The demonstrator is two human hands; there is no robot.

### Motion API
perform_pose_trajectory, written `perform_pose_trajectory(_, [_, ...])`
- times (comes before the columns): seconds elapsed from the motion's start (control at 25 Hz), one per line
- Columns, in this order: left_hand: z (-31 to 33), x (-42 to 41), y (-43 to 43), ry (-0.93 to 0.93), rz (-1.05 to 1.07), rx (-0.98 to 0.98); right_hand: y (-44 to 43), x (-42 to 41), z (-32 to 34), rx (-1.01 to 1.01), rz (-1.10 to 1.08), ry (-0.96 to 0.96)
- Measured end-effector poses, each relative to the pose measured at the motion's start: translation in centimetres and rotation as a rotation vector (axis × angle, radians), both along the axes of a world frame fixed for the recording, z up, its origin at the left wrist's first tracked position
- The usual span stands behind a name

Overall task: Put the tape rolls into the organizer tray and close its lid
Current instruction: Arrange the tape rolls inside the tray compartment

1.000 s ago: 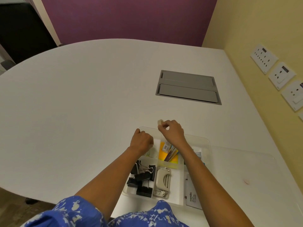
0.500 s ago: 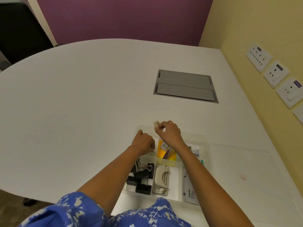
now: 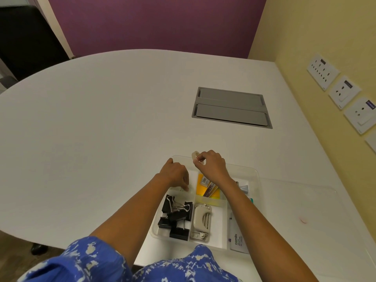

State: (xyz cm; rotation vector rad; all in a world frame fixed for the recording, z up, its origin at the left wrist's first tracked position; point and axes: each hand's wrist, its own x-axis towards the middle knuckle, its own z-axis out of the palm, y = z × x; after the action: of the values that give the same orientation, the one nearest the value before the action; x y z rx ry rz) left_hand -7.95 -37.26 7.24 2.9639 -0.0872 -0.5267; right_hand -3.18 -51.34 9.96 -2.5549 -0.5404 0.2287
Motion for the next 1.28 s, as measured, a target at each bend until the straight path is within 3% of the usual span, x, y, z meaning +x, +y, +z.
perform_pose_trajectory(0.4, [-0.6, -0.2, 0.0, -0.002, 0.020, 0.006, -0.1, -0.2, -0.1, -0.013, 0.009, -0.007])
perform_pose_trajectory(0.64, [-0.3, 0.7, 0.4, -0.272, 0.108, 0.094, -0.2, -0.3, 0.0, -0.022, 0.009, -0.017])
perform_pose_trajectory(0.88, [-0.1, 1.8, 0.5, -0.124, -0.004, 0.325, -0.2, -0.2, -0.1, -0.032, 0.008, -0.009])
perform_pose_trajectory(1.28, [-0.7, 1.9, 0.7, -0.129, -0.025, 0.347, -0.3, -0.2, -1.1, -0.103, 0.050, -0.023])
